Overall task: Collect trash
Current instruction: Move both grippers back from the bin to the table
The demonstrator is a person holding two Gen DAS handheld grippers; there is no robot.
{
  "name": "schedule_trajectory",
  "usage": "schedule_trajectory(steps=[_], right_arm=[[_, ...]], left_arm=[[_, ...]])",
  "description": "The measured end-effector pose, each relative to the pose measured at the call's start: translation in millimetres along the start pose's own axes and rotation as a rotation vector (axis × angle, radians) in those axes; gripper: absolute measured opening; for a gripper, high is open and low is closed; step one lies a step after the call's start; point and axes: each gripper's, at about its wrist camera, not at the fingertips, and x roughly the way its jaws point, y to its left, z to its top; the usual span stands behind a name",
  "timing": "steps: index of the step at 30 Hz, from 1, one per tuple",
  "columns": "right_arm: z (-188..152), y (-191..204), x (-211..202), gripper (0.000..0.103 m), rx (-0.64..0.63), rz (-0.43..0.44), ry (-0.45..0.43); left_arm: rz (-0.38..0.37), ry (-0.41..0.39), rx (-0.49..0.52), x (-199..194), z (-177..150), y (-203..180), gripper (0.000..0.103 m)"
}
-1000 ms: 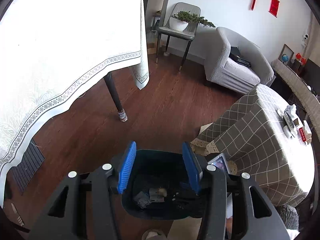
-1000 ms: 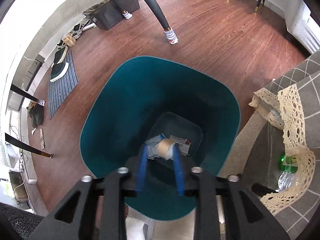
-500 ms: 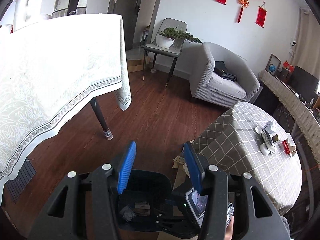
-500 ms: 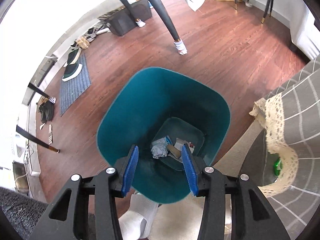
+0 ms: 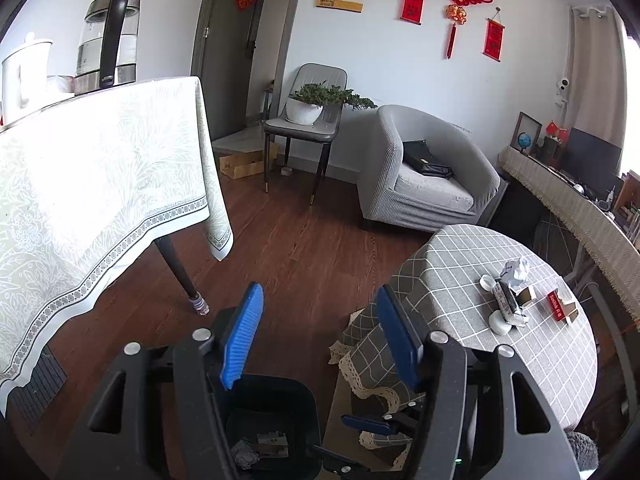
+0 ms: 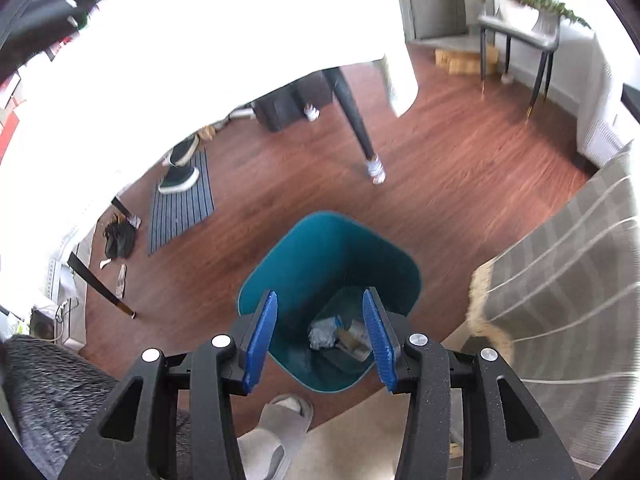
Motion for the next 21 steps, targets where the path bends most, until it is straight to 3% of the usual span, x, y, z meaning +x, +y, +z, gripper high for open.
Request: schedule_trajectory(steps=[6, 11, 21], right_arm=[[-3.9, -18.1, -48.0, 0.045, 0.018, -0.041, -0.079], [-10.7, -37.4, -82.8, 0.045, 0.034, -0.095, -0.123], [-40.7, -101.2, -156.7, 0.05, 0.128, -0.236, -0.23]], left_arm=[[-0.033, -0.018, -0.001, 1.5, 6.8, -18.9, 0.067], [-0.106, -0.056, -0.019, 1.9, 13.3, -42.0, 0.074], [-0.192, -0.054, 0.071, 24.5, 16.2, -114.2, 0.081]])
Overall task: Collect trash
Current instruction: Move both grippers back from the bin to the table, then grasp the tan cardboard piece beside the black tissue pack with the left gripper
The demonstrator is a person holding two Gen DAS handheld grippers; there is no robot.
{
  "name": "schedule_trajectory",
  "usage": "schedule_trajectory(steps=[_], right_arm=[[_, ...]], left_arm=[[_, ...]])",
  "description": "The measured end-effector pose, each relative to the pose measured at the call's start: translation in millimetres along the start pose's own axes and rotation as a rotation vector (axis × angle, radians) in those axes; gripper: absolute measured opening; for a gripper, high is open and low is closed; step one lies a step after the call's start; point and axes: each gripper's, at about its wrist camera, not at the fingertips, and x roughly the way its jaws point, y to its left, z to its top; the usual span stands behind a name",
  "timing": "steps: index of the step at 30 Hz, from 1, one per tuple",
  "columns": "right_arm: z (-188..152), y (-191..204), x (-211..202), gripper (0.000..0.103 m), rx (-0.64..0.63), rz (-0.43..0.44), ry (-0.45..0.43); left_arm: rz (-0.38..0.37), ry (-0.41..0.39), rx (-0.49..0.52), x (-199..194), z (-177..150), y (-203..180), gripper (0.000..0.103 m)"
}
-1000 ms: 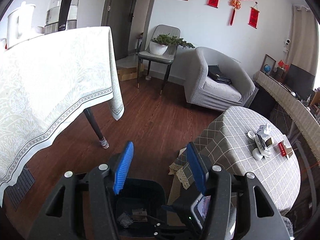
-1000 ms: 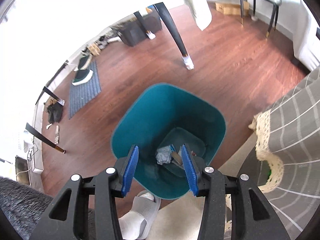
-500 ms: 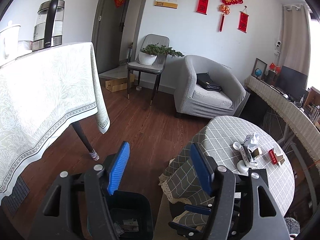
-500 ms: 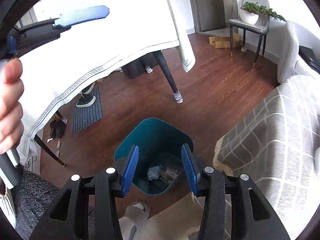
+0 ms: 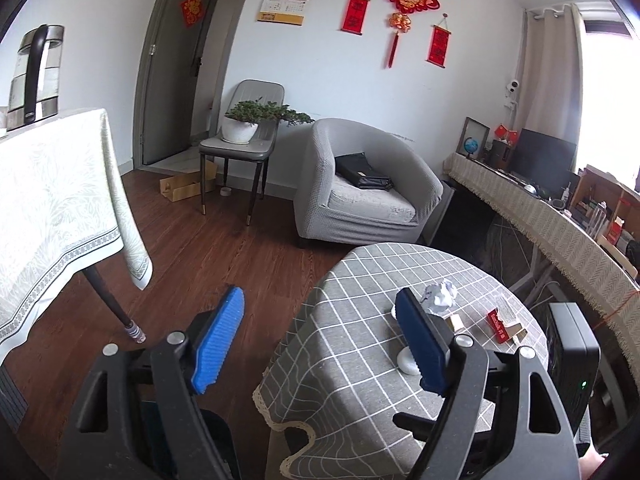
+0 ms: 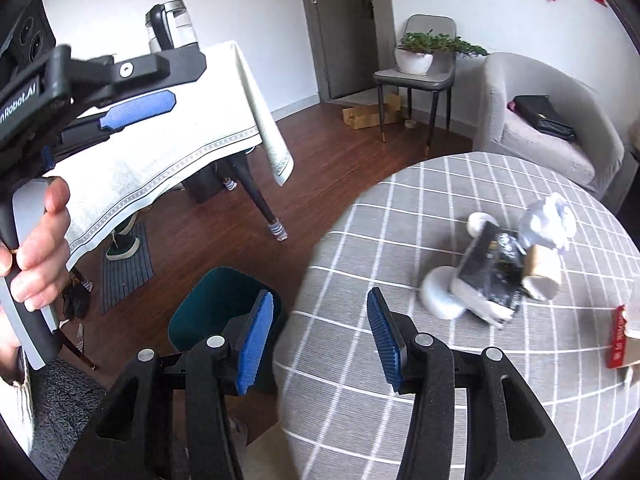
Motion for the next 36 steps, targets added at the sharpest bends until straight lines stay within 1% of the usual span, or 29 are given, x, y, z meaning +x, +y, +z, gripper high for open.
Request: schedule_trajectory(steps=[6, 14, 21, 26, 30, 32, 36], right_arm=[[-11.6, -45.8, -23.7, 0.053, 0.072, -0.07, -0.035], [-31.6, -90.0, -52.9, 0.059, 0.144, -0.13, -0.053], [-47.8, -119.8, -71.8, 0.064, 0.199, -0.184, -0.059], [-57.0, -135.8, -83.7, 0.064, 0.224, -0.203, -0.068], [-63.3, -145.4, -90.8, 0.065, 0.24, -0.213, -0.073], [-66.2, -149.7, -94.2, 0.065, 0.25, -0.222, -0.076], [-74.5, -166.4, -102.8, 0.066, 0.282, -0.239, -0.082]], left_arm=[[-0.055, 0.035, 0.08, 29.7, -6.6, -44.6, 0.083], [-0.098, 0.085, 0.118, 63.3, -17.3, -83.0, 0.083], [-0.13, 0.13, 0.149, 87.2, -25.9, -111.9, 0.085], [-0.139, 0.168, 0.171, 107.2, -34.1, -131.8, 0.085], [-0.143, 0.212, 0.156, 126.6, -40.8, -139.6, 0.084], [-0.147, 0.225, 0.143, 135.6, -43.1, -141.8, 0.082], [-0.12, 0.233, 0.172, 148.3, -46.8, -150.8, 0.081]])
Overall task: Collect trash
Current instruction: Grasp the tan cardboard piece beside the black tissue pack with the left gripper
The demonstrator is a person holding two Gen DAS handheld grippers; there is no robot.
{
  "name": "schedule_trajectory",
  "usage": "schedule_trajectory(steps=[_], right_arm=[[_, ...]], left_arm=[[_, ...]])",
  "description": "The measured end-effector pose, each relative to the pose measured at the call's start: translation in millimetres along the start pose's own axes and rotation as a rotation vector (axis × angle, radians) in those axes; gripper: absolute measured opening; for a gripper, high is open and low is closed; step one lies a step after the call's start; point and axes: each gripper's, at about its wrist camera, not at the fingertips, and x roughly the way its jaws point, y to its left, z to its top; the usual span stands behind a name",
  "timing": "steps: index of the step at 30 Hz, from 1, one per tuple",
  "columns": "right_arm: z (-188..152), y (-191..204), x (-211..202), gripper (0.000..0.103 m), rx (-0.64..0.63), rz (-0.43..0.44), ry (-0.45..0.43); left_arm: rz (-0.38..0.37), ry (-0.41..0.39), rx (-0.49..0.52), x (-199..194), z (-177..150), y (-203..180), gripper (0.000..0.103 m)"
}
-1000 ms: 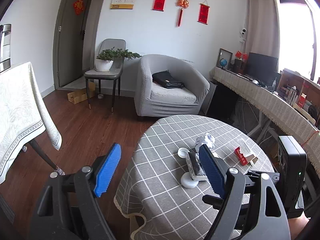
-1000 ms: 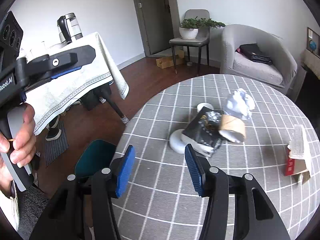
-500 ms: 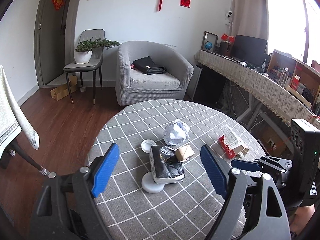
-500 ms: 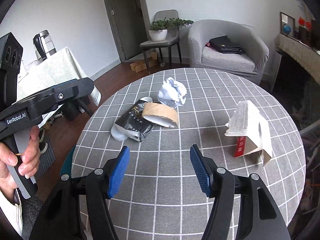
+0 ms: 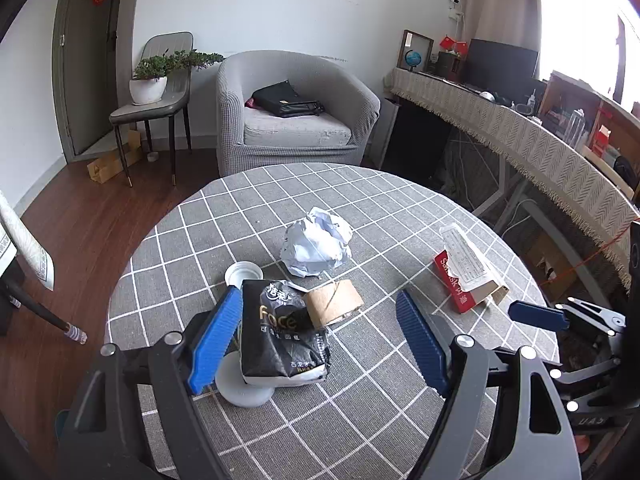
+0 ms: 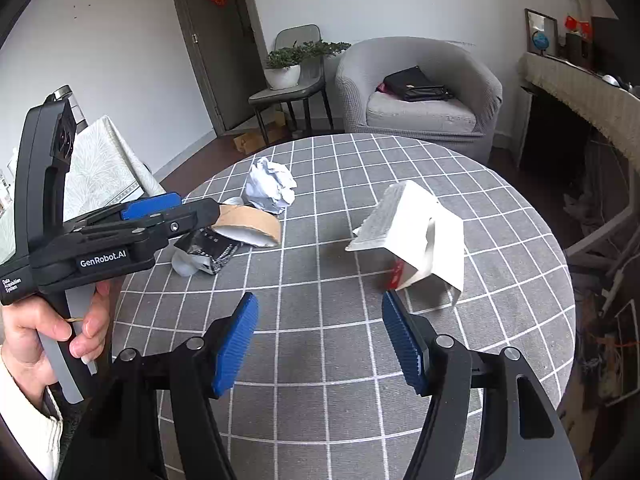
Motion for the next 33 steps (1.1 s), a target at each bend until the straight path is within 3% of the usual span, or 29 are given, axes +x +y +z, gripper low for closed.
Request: schedule_trajectory(steps=[14, 16, 19, 25, 33], right_arm=[[-2.8, -47.5, -12.7, 0.067, 0.096, -0.034, -0.037], [-2.1, -52.6, -12.2, 0.075, 0.113, -0.037, -0.045], [2.0, -59.2, -9.5, 0.077, 0.142, -0.025, -0.063], [8.8, -68.4, 3.0, 0.091, 0.206, 0.004, -0.058], [20.0, -78.6, 21.0, 0.095, 0.344, 0.057, -0.058]], left_arm=[[-0.016, 0.056, -0.037, 32.5, -0.4, -11.1, 0.068], [-0.015, 0.064, -0.05, 36.4, -1.0, -10.6, 0.065], [-0.017, 0.07, -0.062, 41.7, -1.6, -10.7, 0.06], [-0.016, 0.083, -0.071, 50.7, -1.9, -15.1, 0.047], [-0.028, 0.079, -0.081, 50.2, -2.3, -13.0, 0.042]])
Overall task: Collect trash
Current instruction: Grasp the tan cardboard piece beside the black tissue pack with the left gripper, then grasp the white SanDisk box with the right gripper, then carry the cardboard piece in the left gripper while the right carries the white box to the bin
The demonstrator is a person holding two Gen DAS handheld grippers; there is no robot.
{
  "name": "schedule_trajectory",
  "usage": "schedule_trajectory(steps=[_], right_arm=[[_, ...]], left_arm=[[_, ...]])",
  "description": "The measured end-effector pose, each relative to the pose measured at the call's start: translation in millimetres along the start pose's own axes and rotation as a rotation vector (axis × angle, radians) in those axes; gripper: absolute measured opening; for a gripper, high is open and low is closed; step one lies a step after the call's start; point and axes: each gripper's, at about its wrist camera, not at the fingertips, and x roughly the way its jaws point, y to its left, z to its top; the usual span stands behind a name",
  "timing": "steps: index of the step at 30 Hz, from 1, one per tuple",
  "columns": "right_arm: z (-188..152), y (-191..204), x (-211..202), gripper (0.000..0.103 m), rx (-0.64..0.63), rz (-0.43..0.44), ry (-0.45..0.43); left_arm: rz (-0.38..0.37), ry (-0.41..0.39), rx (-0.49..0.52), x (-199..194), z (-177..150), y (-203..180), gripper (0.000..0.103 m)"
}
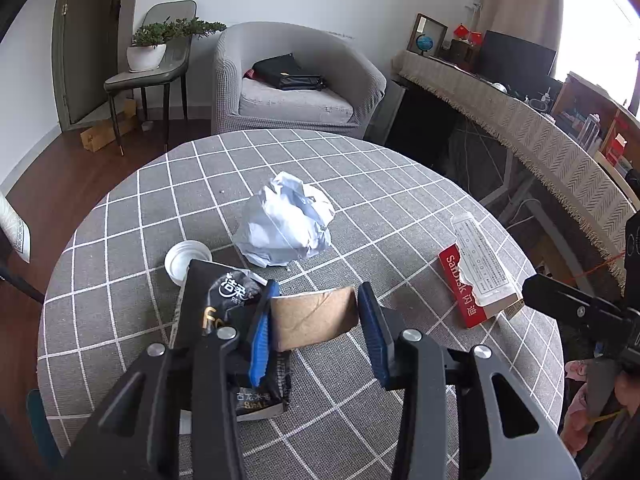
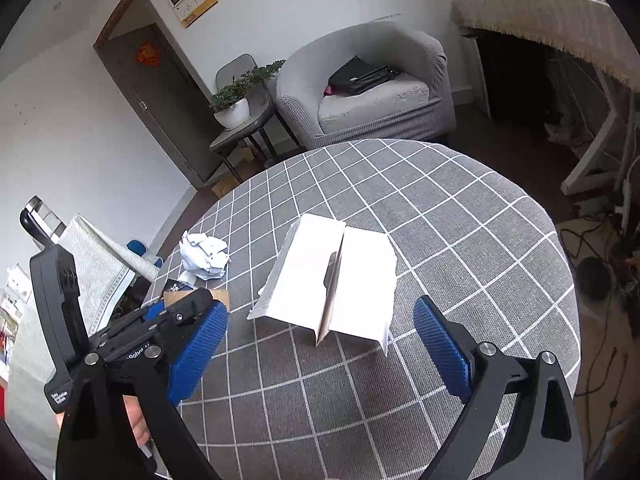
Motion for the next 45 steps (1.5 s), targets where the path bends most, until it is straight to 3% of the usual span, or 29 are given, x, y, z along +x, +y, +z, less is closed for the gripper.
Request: schedule_trajectory(steps=[10, 24, 28, 33, 45], right_arm=[[15.6, -4.5, 22.7, 0.096, 0.066, -0.018, 0.003], [15.5, 4.8, 43.4, 0.096, 0.004, -0.101, 0.082], [14.5, 6.3, 45.9, 0.077, 0.003, -0.102, 0.093], [14.1, 14.0, 47.8, 0.062, -0.031, -0.136, 0.091], [18.0, 49.6, 43.5, 0.061, -0.068, -0.08, 0.065]], left_arm=[[-0.011, -0.025, 0.033, -11.3, -0.6, -6.1, 0.036], [-0.041, -0.059, 0.061, -36.1, -6.8, -2.2, 0.034], [-0.041, -0.071, 0.064, -45.6, -7.8, 2.3, 0.034], [-0.042, -0.098, 0.05, -60.6, -6.9, 13.8, 0.034], [0.004, -0.14, -0.001, -95.2, -9.7, 49.9, 0.034]])
